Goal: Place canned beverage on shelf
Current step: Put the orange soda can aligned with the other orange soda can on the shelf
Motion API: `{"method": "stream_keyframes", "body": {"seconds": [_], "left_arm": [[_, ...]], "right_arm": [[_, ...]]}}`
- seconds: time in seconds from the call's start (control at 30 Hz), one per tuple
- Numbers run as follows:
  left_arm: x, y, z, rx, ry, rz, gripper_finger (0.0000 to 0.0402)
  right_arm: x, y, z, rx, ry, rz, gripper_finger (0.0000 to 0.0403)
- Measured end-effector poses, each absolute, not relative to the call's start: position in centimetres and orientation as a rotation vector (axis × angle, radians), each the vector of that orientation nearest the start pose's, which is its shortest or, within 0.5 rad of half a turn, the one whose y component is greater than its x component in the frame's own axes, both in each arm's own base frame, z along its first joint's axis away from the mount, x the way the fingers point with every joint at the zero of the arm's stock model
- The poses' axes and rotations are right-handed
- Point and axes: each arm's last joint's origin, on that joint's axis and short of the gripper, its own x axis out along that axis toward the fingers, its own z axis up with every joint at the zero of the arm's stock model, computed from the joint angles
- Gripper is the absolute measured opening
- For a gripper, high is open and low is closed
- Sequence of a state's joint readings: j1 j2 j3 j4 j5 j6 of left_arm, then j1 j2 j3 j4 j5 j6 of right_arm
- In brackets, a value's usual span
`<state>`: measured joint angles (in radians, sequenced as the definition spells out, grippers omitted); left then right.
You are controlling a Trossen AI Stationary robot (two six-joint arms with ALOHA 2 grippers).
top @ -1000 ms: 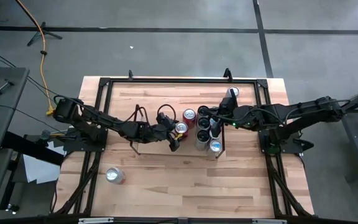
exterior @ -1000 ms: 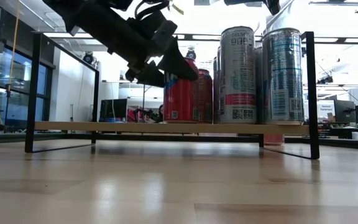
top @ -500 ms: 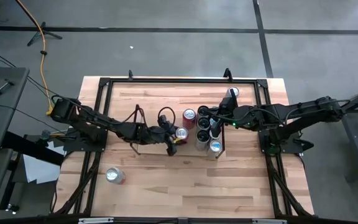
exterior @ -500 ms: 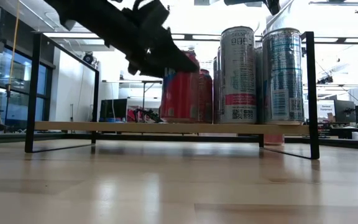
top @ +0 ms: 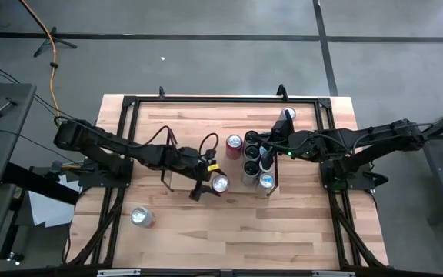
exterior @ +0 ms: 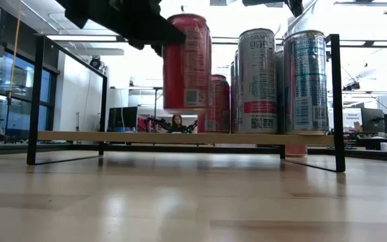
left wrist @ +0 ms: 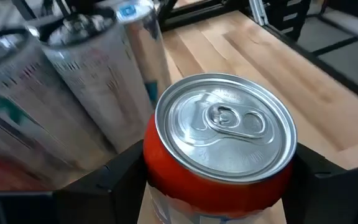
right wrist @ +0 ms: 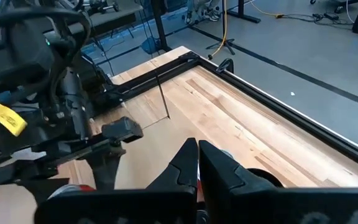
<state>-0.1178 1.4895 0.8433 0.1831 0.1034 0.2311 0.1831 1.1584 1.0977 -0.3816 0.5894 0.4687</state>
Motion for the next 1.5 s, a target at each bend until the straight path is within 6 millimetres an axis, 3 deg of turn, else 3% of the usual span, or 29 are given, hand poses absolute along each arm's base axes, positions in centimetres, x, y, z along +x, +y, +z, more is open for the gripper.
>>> {"method": "stream_keyframes", "body": {"seconds": [0.17,0.43,1.5], "left_arm": [[31.6,-2.7,22.6,0.28,0.413,-0.267,0.0233],[32.1,-1.9,20.7,0.287,0.498,-0.281,0.0235],[32.3,-1.8,20.5,0.316,0.495,-0.241,0.0286]], "right_arm": [[24.4,2.9,35.1,0.312,0.305,-0.49,0.0],[25.2,3.0,34.4,0.318,0.329,-0.497,0.0],[26.0,3.2,33.6,0.309,0.36,-0.505,0.0]]}}
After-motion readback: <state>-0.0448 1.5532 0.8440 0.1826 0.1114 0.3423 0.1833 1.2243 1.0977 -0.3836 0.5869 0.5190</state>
